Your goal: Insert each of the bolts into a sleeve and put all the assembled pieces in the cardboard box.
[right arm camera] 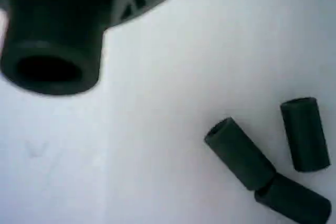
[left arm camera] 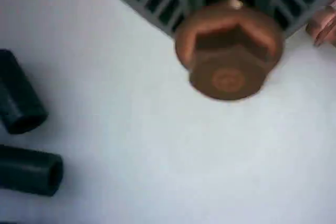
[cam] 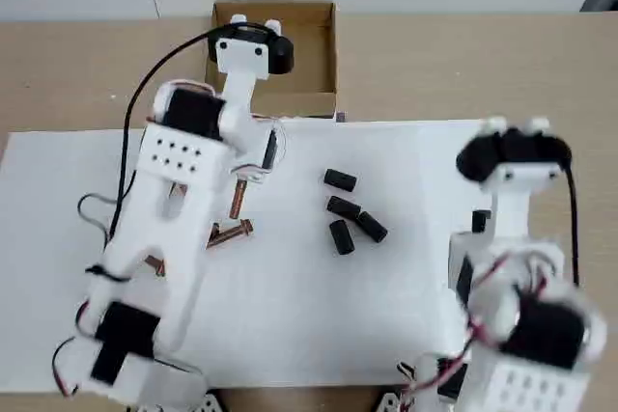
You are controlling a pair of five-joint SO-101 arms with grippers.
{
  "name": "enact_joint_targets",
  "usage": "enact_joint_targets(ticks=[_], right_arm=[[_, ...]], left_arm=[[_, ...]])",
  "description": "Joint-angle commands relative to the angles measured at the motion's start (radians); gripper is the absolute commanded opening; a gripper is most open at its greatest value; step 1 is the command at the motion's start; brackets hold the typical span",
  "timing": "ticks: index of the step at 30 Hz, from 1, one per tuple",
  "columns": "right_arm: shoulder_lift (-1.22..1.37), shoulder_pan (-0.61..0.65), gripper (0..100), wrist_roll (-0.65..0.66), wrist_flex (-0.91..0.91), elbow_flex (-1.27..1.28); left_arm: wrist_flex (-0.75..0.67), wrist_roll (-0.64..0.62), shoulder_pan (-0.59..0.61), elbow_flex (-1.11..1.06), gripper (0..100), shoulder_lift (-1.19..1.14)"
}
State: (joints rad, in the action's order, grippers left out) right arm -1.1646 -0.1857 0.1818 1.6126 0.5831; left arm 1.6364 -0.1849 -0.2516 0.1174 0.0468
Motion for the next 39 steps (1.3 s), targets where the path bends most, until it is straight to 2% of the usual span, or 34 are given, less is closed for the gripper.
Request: enact_joint_targets(ticks=[1, 10, 15, 20, 27, 29, 34, 39], right_arm=[[-0.179, 0.004, 0.2, -0.012, -0.05, 0.101], [-0.435, 0.008, 0.2, -0.006, -0.157, 0.347], [-0.456, 0.01, 0.2, -0.009, -0.219, 0.436], [-0.466, 0.027, 0.2, -0.012, -0.298, 0.526], [-0.466, 0.239, 0.2, -0.015, -0.392, 0.629], [-0.466, 0.297, 0.2, -0.061, -0.429, 0.66], [-0.466, 0.423, 0.2, -0.213, -0.515, 0.697], [-0.466, 0.573, 0.2, -0.245, -0.602, 0.767]], left_arm=[[-0.11, -0.06, -0.006, -0.079, 0, 0.141], [-0.295, -0.167, -0.006, -0.354, 0, 0.339], [-0.4, -0.18, -0.008, -0.538, 0, 0.468], [-0.571, -0.181, -0.008, -0.753, 0, 0.632], [-0.786, -0.181, -0.006, -1.098, 0, 0.928], [-0.819, -0.181, -0.008, -1.175, 0, 1.017], [-0.833, -0.233, -0.008, -1.313, 0, 1.215], [-0.832, -0.338, -0.025, -1.382, 0, 1.382]])
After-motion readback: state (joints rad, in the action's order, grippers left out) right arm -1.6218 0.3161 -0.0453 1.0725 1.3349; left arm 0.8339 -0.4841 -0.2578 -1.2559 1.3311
